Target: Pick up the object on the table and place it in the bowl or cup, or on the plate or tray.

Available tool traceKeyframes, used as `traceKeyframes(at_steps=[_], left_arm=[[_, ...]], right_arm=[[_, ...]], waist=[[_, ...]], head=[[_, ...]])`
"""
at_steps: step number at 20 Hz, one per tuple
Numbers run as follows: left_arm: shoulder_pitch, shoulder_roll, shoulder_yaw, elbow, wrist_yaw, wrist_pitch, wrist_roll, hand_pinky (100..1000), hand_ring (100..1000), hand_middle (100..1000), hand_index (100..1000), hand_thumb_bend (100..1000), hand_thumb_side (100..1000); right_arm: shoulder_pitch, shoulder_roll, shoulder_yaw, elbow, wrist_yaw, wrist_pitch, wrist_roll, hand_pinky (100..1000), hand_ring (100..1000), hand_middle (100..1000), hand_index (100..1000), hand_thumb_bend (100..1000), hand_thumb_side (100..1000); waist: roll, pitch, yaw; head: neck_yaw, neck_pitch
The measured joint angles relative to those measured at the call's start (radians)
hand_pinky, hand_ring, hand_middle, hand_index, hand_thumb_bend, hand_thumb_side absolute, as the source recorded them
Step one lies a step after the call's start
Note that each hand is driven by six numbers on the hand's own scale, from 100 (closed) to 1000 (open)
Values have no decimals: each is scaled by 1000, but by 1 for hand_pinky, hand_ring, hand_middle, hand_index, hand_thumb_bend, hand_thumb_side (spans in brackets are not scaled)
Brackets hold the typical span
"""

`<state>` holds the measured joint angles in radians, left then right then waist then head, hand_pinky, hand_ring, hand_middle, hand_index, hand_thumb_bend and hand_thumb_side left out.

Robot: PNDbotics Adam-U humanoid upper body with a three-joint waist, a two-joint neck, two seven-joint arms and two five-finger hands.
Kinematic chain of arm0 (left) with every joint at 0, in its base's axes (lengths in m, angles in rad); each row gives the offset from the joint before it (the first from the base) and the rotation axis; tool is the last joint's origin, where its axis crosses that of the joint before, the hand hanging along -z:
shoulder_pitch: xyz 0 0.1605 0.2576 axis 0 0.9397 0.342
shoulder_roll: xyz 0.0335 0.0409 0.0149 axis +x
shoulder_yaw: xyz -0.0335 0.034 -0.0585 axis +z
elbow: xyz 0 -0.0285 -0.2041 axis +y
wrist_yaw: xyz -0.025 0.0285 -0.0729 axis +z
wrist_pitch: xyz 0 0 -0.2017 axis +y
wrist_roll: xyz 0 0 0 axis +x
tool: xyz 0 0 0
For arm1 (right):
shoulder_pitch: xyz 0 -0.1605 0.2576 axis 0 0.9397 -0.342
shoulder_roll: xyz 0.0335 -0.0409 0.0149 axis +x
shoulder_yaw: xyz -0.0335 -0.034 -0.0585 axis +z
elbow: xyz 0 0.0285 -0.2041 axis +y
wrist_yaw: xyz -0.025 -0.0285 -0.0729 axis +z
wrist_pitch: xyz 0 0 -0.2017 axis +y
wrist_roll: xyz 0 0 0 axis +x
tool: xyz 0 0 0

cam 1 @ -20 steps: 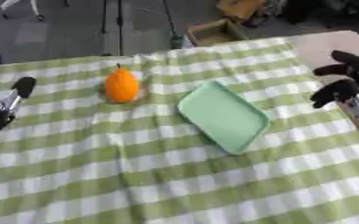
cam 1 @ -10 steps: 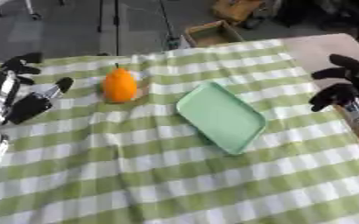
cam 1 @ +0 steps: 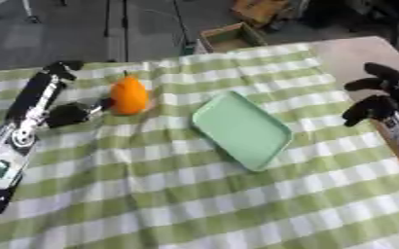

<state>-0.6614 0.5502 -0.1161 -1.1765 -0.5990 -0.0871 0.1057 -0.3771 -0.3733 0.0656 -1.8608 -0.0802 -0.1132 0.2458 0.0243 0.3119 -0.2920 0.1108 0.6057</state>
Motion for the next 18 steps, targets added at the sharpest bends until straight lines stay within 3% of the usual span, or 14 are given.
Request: traceKeyframes(at_steps=[5,7,11,12,13,14,15,16,17,18], left_arm=[[-17,-43,-17,57,-53,-30,-10,723,761,780,902,794,641],[-18,-56,-20,76,-64,-36,-13,713,734,725,860,745,633],[-20,-74,-18,111,-76,-39,-5,668,637,612,803,601,503],[-26,-76,-15,118,-79,-36,4,668,637,612,803,601,503],[-27,-77,-13,124,-80,-31,16,601,567,535,727,299,333],[-30,-78,-10,129,-79,-24,35,601,567,535,727,299,333],[-30,-82,-7,134,-74,-17,56,536,516,492,673,100,326],[-30,-88,-3,138,-62,-8,82,536,516,492,673,100,326],[-30,-91,0,141,-42,0,109,510,493,465,638,100,448],[-28,-94,4,141,-14,6,139,510,493,465,638,100,448]], right_arm=[[0,7,3,-11,-1,2,4,571,609,781,974,100,557],[0,7,3,-13,-1,3,4,571,608,781,975,100,561],[0,7,3,-15,-1,3,5,570,608,780,975,100,562],[0,7,3,-16,-1,3,5,570,608,780,975,100,562],[0,7,3,-16,-1,3,5,570,608,781,975,100,561],[0,8,3,-16,-1,3,5,570,608,781,975,100,561],[0,8,3,-16,-1,3,5,570,608,780,975,100,562],[0,8,3,-16,-1,3,5,570,608,780,975,100,562],[0,8,3,-16,-1,3,5,570,608,780,975,100,562],[1,8,3,-16,-1,3,5,570,608,780,975,100,562]], waist=[[0,0,-14],[0,0,-20],[0,0,-29],[0,0,-30],[0,0,-31],[0,0,-32],[0,0,-33],[0,0,-33],[0,0,-33],[0,0,-33]], head=[[3,0],[3,0],[3,-1],[3,-1],[3,-1],[3,-1],[3,-1],[3,-1],[3,-1],[3,-1]])
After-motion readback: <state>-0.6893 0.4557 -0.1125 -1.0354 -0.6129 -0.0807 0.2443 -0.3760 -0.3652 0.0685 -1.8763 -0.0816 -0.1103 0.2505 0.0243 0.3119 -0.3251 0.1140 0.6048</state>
